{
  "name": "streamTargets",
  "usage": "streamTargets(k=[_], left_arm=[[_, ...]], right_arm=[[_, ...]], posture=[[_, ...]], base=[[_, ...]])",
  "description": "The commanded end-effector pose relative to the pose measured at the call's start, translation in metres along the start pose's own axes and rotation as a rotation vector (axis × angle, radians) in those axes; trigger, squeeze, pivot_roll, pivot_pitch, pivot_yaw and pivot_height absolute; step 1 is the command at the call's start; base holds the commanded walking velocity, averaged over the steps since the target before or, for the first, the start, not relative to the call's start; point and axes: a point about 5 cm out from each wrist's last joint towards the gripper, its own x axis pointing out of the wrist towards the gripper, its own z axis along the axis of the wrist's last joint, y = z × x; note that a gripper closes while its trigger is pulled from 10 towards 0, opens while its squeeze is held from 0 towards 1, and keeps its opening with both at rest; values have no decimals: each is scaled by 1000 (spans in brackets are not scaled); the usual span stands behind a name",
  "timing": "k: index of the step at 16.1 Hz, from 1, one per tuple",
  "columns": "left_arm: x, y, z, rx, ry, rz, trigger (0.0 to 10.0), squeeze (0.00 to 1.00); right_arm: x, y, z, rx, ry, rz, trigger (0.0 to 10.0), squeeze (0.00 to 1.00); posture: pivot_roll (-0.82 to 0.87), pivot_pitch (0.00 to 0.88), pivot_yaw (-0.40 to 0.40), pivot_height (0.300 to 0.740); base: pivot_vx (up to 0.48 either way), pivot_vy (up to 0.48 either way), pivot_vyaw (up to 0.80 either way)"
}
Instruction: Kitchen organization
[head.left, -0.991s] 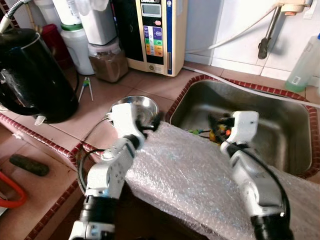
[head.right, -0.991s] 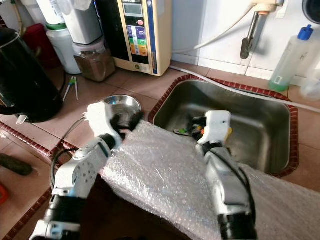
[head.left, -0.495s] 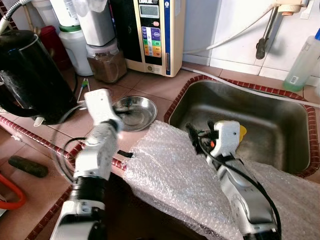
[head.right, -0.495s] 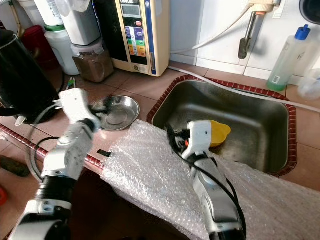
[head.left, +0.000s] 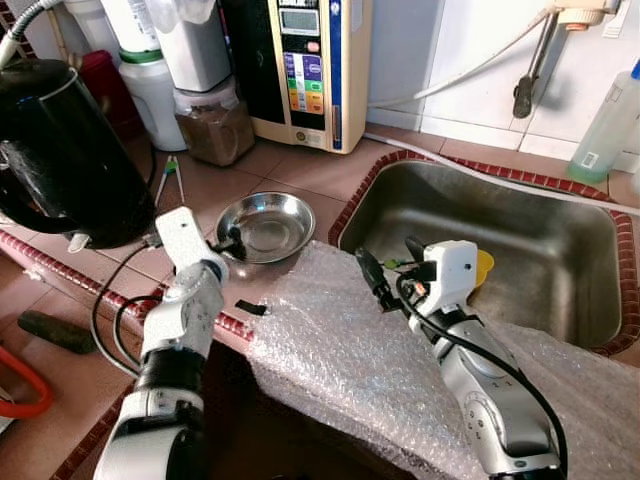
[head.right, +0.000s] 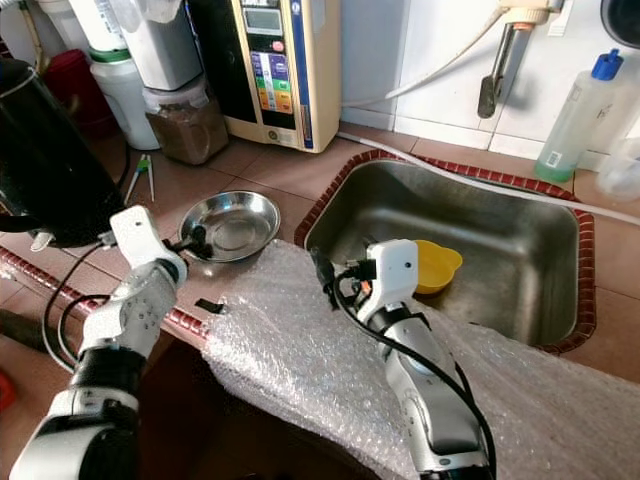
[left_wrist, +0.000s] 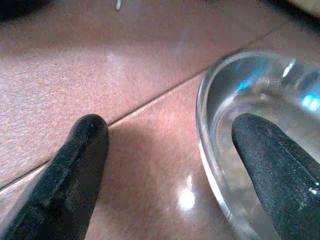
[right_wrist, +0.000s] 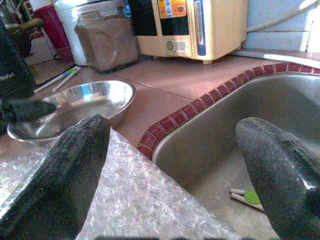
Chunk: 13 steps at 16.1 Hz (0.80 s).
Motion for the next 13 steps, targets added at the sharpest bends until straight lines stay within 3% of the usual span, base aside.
streamTargets(k=[1,2,3,4,5,6,7,10,13], left_arm=[[2,-5,2,-32,16,-29,4902,0],[3,-10,4,-47,22,-65,0,0],[3,-12,6,-31,20,-79,0,0],[4,-14,7,-2,25,-88,0,0],[5,-14,7,2,39,-95,0,0],[6,-12,3,41,79,-84,0,0],[7,-11,1,65,95,-73,0,0],[7,-9,-2,68,105,-67,0,0],[8,-10,-3,60,107,-77,0,0]], right_arm=[[-1,2,2,-2,2,6,10000,706],[-2,2,2,-4,3,8,10000,686],[-2,2,2,-7,5,8,10000,639],[-2,3,2,-3,8,26,10000,369],[-3,4,3,0,9,46,10000,247],[-5,11,3,20,20,121,10000,59],[-7,14,3,28,23,161,10000,0],[-12,21,9,59,9,270,10000,0],[-13,18,9,54,17,266,10000,0]], posture=[[-215,48,129,740],[-218,47,130,740],[-219,47,131,740],[-222,46,132,740],[-222,46,132,740],[-222,46,132,740],[-230,45,133,740],[-234,36,132,740],[-239,32,129,740]], base=[[0,0,0],[0,0,0],[0,0,0],[0,0,0],[0,0,0],[0,0,0],[0,0,0],[0,0,0],[0,0,0]])
